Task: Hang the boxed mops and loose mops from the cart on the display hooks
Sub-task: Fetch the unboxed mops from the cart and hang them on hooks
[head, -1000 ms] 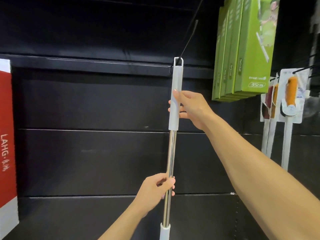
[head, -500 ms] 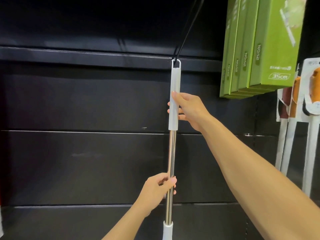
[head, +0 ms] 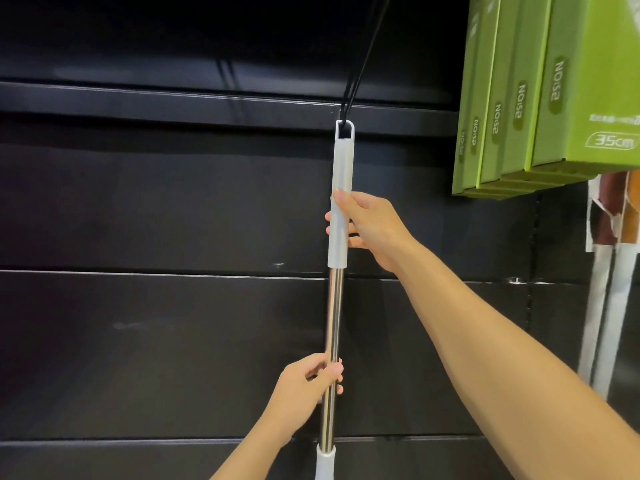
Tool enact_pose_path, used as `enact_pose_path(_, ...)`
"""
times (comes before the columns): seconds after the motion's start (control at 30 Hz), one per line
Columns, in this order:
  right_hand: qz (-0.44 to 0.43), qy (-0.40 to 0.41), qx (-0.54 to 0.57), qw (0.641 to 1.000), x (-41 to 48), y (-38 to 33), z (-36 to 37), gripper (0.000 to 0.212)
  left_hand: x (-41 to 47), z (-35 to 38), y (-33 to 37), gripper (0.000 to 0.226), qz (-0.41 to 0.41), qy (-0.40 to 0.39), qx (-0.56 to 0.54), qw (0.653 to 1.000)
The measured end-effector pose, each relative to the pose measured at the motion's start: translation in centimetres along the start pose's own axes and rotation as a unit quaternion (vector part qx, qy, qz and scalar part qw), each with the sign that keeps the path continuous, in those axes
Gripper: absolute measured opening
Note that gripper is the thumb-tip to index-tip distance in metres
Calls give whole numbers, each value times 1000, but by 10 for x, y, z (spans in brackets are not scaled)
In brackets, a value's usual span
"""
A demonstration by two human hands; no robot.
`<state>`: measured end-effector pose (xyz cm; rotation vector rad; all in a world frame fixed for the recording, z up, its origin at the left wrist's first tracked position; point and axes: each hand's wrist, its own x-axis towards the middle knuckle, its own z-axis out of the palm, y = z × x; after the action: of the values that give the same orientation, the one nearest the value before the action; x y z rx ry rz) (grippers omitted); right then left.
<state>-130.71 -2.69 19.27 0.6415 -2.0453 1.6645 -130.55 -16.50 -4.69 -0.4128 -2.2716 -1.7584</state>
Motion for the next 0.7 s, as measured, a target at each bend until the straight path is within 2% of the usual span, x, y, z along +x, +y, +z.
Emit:
enact_pose_path(0.23,9,21,-32,999,-6,-4,4,26,-5,-2,7,21,-20,-27,38,999)
enact_pose_path(0.4,-4,29,-196,980,-32,2,5,28,-20,-8,0,23,-31,-49,151,987)
enact_pose_path(0.53,8,5,-378,926,-66,7,-1,32,-38,-22,11,61,-48,-99,245,963)
enact_pose_path(0.6,31,-4,-458,888,-87,6,-2,47,-47,-29,19,68,-40,-109,328,938)
enact_pose_path(0.7,57,-15,-562,825,-121,8,-5,53,-64,-37,39,66,-17,-94,432,897)
